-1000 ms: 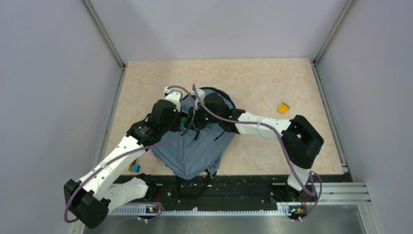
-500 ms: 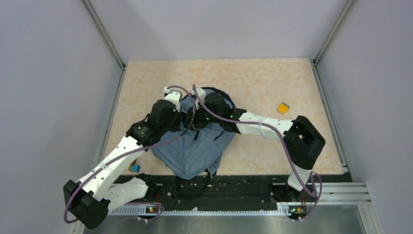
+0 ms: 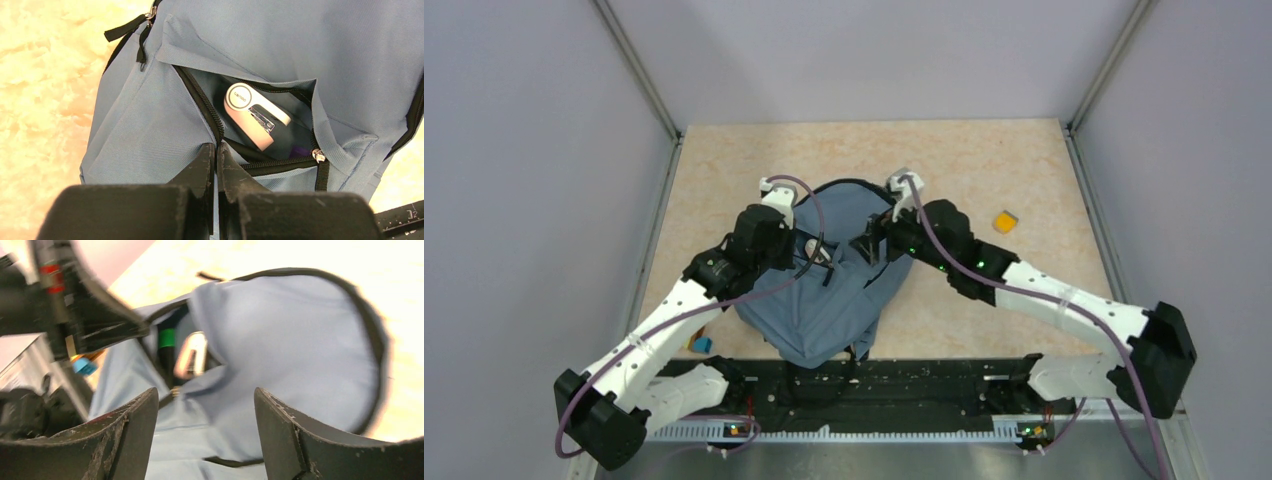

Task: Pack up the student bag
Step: Place the stationery in the student bag, then pick up the stationery from the center of the board.

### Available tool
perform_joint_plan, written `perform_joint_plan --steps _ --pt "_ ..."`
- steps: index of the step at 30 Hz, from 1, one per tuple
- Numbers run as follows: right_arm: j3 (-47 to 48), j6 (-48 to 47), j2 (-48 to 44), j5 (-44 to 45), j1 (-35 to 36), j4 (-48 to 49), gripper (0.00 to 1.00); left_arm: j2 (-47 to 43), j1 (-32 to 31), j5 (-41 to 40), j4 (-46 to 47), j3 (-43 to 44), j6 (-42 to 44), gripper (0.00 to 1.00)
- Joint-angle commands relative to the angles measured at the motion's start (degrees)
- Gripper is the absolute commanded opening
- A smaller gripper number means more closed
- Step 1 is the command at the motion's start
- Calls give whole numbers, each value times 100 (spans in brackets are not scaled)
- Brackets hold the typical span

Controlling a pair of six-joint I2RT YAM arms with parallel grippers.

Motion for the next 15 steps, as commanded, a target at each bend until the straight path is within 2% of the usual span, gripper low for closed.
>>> perform_joint_plan --steps 1,7,15 --pt "-386 5 -537 851 -884 -688 69 -175 54 -214 402 22 95 0" --pt "-837 325 -710 1426 -2289 -984 77 -171 50 -220 402 24 95 0" --pt "-1020 622 277 1327 -3930 -850 78 -199 55 -222 393 22 95 0"
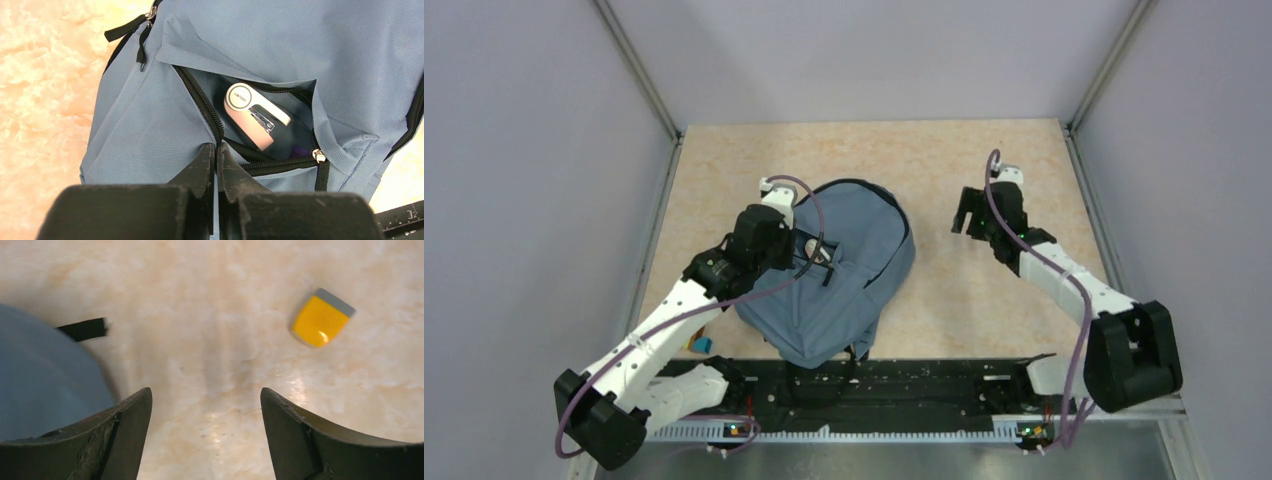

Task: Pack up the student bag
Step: Pick up the stationery from the center of the board.

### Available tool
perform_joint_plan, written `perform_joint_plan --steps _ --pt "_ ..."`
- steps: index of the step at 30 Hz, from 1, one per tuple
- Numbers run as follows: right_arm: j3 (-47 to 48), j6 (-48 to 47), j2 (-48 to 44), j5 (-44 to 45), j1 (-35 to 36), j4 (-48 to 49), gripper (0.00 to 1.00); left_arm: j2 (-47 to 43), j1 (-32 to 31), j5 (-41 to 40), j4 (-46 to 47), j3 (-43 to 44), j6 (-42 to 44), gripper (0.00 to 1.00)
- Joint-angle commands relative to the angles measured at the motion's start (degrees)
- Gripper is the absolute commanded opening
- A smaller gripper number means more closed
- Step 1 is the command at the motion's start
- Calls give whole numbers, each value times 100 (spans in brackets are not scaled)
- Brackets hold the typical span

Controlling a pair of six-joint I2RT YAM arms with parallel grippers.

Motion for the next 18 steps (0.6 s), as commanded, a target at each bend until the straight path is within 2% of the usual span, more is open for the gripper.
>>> perform_joint_plan --steps 1,12,18 --pt "-104 186 517 -4 -740 264 79 -203 51 -218 391 20 93 0" --pt "686 220 2000 56 -1716 232 82 -226 57 -245 391 26 110 0" --pt "1113 157 2564 91 -1897 280 82 -237 57 -264 382 20 110 0"
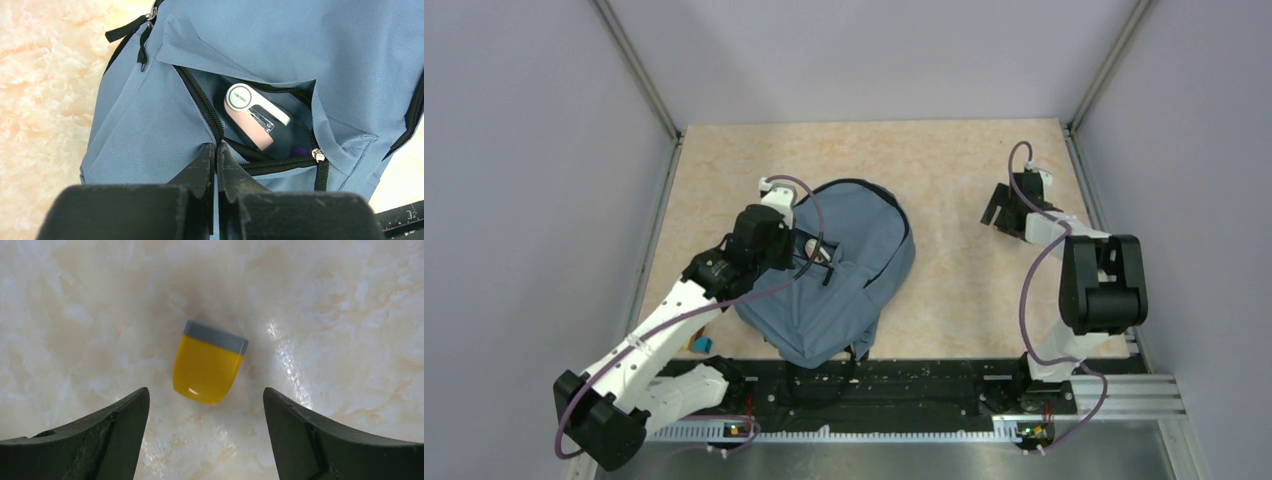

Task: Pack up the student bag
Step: Pick up the stationery from the center of the board.

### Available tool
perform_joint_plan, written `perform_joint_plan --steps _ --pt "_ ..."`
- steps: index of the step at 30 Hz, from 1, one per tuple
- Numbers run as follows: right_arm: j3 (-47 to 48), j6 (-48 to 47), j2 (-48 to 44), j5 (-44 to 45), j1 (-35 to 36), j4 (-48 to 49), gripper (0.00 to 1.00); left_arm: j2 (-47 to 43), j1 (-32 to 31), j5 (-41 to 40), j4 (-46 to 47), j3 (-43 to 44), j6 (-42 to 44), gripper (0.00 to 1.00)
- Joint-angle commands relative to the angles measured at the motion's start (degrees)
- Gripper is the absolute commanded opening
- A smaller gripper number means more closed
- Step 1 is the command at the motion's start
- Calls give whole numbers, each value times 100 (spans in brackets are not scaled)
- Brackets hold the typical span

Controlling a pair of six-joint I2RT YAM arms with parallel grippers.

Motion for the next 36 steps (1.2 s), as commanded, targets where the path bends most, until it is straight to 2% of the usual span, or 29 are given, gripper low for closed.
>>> perform_joint_plan --steps 1,13,23,31,33,36 --pt "566 -31 374 38 -202 86 82 -219 56 -257 382 20 110 0" --pt "1114 -49 1056 -156 -236 -185 75 -193 52 -264 386 20 110 0" --pt "1377 -229 1295 -116 -227 -413 63 -186 55 -267 389 21 110 0" --pt "1437 -421 1195 87 -139 -564 40 -177 54 -272 391 28 110 0" --pt "1373 -443 1034 110 11 -575 31 -184 51 -281 391 20 110 0" --pt "1150 -457 549 104 72 -528 24 -193 57 -294 395 15 110 0"
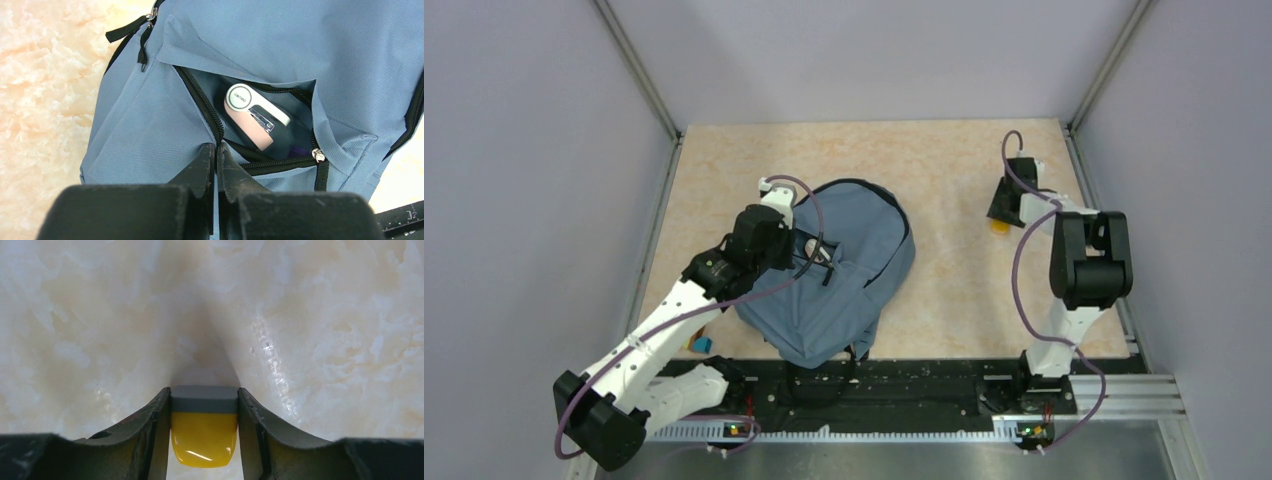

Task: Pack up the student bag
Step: Pick up the stationery from the center of the board.

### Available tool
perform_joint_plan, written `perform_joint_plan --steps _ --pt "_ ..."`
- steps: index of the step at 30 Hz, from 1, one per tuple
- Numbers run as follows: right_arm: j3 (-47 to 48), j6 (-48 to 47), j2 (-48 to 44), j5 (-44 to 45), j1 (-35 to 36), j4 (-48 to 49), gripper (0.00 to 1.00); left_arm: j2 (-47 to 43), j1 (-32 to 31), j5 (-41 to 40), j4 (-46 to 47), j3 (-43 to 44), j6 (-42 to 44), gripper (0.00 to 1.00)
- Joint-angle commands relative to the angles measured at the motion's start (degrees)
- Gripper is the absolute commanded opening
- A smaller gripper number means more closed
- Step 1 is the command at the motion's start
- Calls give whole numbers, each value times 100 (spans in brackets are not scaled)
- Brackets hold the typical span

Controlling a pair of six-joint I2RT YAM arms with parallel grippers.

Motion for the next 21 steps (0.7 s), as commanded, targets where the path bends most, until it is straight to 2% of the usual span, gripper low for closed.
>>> perform_joint_plan --steps 1,6,11,16,21 --pt "-208 -97 -853 8 183 -106 22 -165 54 -287 399 19 110 0" --pt "-740 -40 -2214 -721 598 168 19 -147 51 -251 406 24 119 0" --pt "-990 193 -3178 -1307 1603 602 19 -175 57 -258 429 16 128 0" --pt "-944 428 -3427 -1685 2819 1377 20 -284 53 -265 490 -36 135 0" --pt "-715 531 -3032 -1792 3871 2160 23 -311 62 -231 513 -36 137 0"
